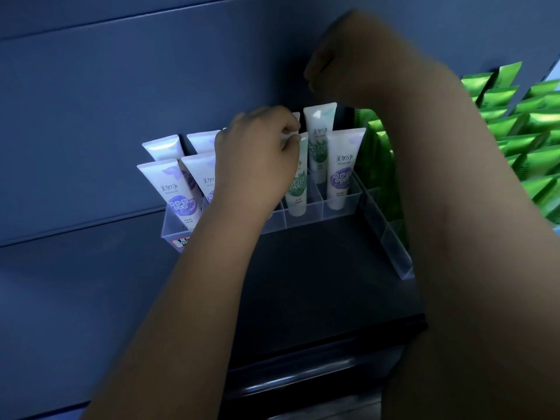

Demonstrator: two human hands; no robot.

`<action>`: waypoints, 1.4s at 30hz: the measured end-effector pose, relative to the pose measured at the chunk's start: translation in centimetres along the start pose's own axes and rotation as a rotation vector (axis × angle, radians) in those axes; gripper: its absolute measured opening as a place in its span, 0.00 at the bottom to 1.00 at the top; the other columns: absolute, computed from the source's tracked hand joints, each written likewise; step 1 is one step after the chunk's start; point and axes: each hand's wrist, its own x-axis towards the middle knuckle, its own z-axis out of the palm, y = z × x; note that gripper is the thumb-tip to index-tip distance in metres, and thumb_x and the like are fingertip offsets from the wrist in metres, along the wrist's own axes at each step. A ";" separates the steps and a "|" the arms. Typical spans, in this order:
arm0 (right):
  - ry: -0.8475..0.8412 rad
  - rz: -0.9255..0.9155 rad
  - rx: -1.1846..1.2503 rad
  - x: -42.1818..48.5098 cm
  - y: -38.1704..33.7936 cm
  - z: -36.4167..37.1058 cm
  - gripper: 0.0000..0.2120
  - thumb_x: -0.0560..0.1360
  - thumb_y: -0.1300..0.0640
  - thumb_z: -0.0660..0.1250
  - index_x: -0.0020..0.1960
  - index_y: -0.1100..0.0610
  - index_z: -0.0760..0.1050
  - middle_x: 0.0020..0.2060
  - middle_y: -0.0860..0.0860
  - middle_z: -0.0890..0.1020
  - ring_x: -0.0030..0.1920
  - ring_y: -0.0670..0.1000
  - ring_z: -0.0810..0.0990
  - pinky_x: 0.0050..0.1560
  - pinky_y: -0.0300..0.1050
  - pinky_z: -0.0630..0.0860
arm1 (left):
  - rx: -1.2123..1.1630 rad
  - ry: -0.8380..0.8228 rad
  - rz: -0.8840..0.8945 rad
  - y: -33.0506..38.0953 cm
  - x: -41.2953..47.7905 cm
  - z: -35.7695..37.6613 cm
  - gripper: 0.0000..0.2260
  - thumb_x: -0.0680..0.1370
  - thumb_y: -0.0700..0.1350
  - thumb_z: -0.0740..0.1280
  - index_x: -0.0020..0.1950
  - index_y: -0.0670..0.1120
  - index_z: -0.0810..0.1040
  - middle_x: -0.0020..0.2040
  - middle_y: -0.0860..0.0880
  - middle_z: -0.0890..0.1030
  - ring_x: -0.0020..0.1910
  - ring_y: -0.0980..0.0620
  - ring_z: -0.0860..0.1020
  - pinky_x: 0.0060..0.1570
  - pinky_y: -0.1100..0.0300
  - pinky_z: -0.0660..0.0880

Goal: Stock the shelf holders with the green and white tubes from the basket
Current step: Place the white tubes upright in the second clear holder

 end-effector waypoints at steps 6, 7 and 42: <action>-0.083 0.053 -0.002 -2.1 1.7 -1.2 0.10 0.76 0.58 0.68 0.51 0.62 0.85 0.50 0.60 0.84 0.53 0.60 0.82 0.56 0.54 0.80 | -0.039 0.063 0.053 0.6 -0.1 -0.5 0.06 0.77 0.45 0.68 0.51 0.50 0.83 0.47 0.54 0.82 0.49 0.45 0.78 0.50 0.45 0.76; -0.094 0.049 0.001 -2.7 2.0 -1.3 0.10 0.75 0.57 0.68 0.50 0.61 0.85 0.50 0.59 0.84 0.52 0.59 0.82 0.55 0.54 0.80 | -0.046 0.067 0.053 0.7 -0.1 -0.4 0.06 0.77 0.45 0.68 0.51 0.50 0.83 0.48 0.54 0.82 0.50 0.45 0.78 0.50 0.46 0.76; -0.027 -0.133 -0.029 -4.6 4.6 0.8 0.11 0.77 0.61 0.64 0.53 0.57 0.84 0.53 0.55 0.83 0.56 0.58 0.79 0.56 0.52 0.79 | 0.390 -0.490 0.119 3.2 10.8 1.9 0.06 0.74 0.41 0.75 0.49 0.50 0.85 0.49 0.50 0.85 0.52 0.45 0.82 0.55 0.49 0.79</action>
